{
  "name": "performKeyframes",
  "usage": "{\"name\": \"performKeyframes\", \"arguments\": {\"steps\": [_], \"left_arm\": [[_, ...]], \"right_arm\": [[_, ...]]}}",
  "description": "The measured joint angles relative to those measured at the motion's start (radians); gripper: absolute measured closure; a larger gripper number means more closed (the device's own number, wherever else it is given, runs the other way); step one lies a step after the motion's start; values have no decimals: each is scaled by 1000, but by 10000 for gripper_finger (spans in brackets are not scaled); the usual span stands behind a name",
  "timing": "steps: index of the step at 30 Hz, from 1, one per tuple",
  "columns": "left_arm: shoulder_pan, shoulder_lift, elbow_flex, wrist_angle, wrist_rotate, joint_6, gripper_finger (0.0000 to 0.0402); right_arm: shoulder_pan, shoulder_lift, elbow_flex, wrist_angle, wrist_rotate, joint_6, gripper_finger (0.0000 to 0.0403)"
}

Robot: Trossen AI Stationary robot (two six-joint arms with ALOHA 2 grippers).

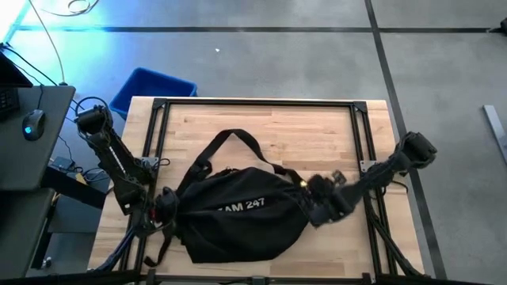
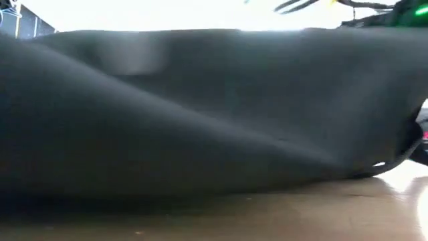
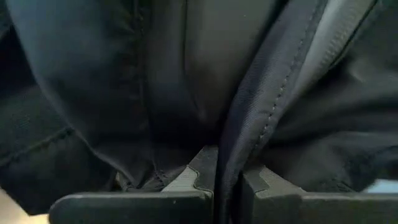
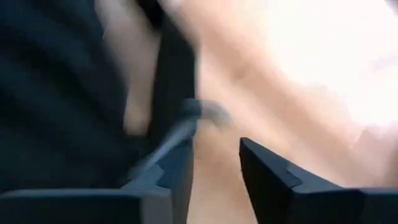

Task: Unpack backpack
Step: Close the black backpack, then adjust the black backpack

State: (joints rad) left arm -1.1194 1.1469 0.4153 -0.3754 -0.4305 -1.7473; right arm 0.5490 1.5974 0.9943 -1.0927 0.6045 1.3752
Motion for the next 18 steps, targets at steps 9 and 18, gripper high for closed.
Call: {"name": "performKeyframes", "arguments": {"steps": [9,18], "left_arm": [[22,38,18,-85,43,-369,401],[352,38,29,-244,-121,-364,401]], "right_arm": [[-235,-1,51,19,159,-405,240],[-256,-1,-120,430,-421,-970,238]]}}
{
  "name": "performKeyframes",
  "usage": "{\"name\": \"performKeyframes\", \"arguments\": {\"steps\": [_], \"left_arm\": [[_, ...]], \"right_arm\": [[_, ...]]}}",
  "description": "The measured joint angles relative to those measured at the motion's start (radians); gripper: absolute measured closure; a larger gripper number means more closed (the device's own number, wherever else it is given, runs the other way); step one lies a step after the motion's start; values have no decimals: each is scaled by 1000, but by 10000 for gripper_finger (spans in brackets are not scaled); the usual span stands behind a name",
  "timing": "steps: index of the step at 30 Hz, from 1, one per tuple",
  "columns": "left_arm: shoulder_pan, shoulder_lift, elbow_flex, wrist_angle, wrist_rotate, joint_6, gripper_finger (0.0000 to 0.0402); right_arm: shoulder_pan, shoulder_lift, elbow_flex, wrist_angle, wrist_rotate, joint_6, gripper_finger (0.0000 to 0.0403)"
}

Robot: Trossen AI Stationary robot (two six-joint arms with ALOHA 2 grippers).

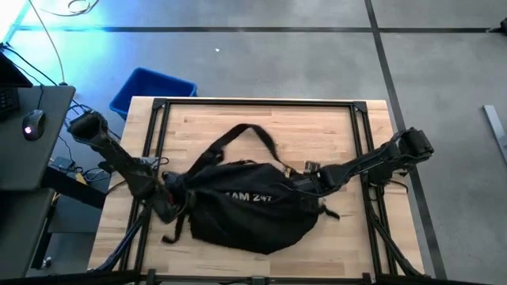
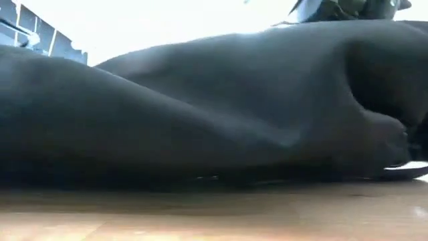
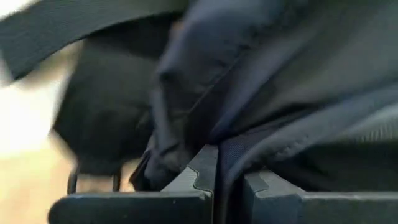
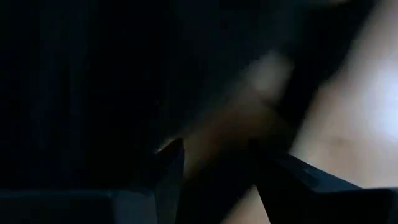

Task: Unpack backpack
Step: Adjust the black backpack

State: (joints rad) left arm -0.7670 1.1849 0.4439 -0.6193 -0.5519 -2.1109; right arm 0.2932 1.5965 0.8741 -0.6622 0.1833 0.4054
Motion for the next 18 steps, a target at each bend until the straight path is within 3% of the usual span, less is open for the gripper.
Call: {"name": "performKeyframes", "arguments": {"steps": [3,6,8,10,12,15,18], "left_arm": [[159,-15,-1,35,-180,16,401],[322,-45,-2,102,-351,64,401],[427,-74,-2,176,-400,157,401],[513,-112,-2,281,-385,338,401],[584,-151,-2,403,-305,579,401],[655,-205,37,468,-137,849,401],[671,-235,115,400,-29,979,401]], "right_arm": [[18,0,-85,196,-123,65,238],[32,1,-148,432,-143,179,238],[31,3,-177,622,-135,237,238],[25,20,-186,794,-125,277,238],[15,46,-174,895,-127,282,238],[1,78,-123,930,-181,201,238],[-13,84,-66,884,-253,90,238]]}}
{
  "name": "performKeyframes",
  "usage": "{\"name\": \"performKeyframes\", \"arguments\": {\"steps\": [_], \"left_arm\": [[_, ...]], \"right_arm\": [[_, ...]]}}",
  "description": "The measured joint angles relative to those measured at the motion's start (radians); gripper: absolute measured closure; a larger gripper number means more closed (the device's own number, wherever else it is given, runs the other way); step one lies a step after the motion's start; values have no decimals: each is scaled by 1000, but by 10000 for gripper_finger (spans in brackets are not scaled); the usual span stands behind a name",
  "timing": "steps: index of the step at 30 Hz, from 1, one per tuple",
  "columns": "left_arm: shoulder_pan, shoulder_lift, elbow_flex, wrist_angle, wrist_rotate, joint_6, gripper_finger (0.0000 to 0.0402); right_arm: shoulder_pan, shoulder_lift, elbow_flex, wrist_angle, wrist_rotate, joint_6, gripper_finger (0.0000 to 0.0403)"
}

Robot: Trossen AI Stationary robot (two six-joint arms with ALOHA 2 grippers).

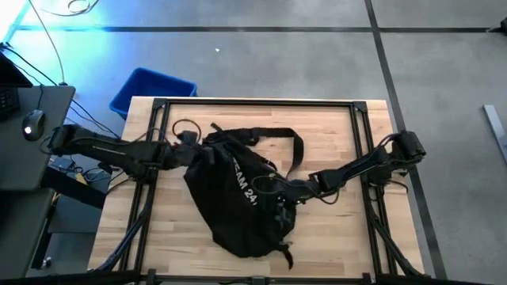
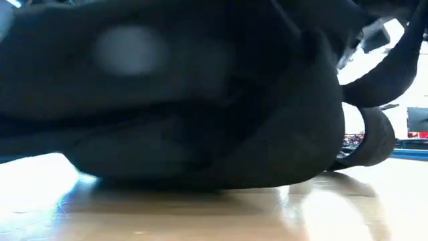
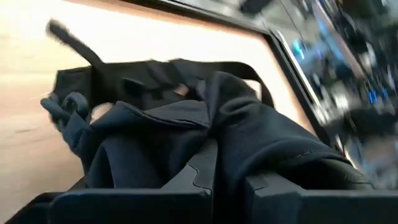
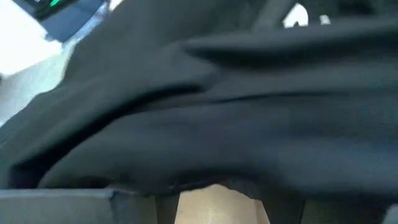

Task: Unpack backpack
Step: Adjust the black backpack

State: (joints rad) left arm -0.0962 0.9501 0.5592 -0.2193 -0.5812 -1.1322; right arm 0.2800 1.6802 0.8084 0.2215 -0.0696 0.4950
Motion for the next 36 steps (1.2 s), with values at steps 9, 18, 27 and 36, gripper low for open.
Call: {"name": "performKeyframes", "arguments": {"steps": [9,18,27,36], "left_arm": [[-67,20,289,-542,109,81,401],[-75,74,379,-760,67,78,401],[-30,146,379,-802,30,95,401],[-36,217,372,-800,51,95,401]], "right_arm": [[-43,-12,276,-354,64,-202,238],[-125,-13,453,-848,582,-244,238],[-189,-69,470,-1039,479,-220,238],[-109,-40,323,-785,-134,-317,238]]}}
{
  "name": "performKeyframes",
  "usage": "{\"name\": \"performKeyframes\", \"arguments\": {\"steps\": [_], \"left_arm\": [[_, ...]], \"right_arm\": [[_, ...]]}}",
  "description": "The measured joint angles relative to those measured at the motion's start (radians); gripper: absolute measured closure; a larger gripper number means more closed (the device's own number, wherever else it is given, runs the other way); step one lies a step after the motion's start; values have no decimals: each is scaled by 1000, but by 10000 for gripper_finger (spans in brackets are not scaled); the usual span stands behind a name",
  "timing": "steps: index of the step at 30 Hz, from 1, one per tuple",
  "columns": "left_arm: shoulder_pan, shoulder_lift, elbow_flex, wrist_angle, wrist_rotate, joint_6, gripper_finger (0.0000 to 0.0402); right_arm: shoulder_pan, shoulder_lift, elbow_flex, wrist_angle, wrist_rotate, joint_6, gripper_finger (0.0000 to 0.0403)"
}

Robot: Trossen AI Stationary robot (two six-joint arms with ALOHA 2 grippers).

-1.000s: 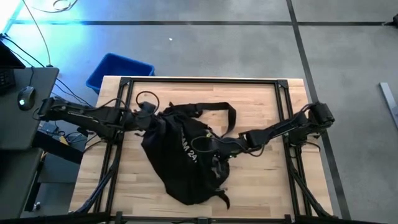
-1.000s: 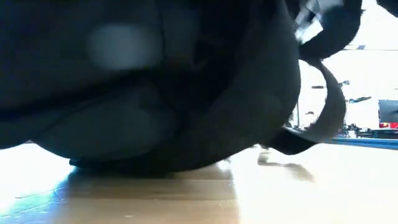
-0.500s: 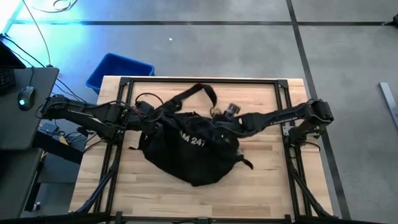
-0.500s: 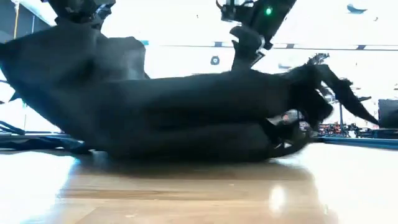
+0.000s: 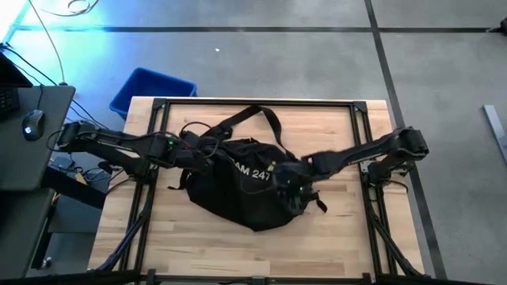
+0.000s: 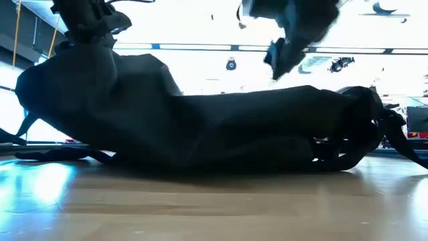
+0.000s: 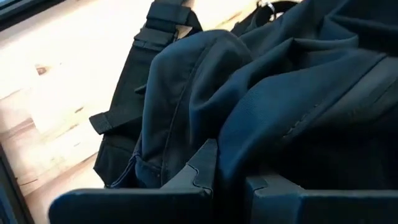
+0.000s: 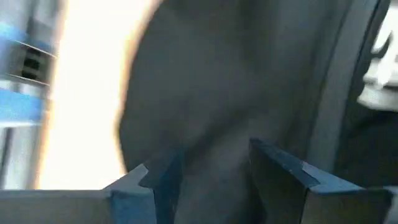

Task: Unpack backpack
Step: Adjust the black backpack

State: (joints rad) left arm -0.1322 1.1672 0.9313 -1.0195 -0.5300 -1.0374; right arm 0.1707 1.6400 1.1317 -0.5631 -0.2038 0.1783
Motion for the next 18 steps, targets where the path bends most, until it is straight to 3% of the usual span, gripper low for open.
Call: {"name": "performKeyframes", "arguments": {"steps": [5,10,18], "left_arm": [[3,64,-18,0,15,1,401],[61,133,-18,8,-5,126,402],[346,213,-16,55,-157,346,401]], "right_arm": [[-31,73,-131,21,259,109,238],[-177,86,-166,-7,502,162,238],[-450,87,-147,-47,546,294,238]]}}
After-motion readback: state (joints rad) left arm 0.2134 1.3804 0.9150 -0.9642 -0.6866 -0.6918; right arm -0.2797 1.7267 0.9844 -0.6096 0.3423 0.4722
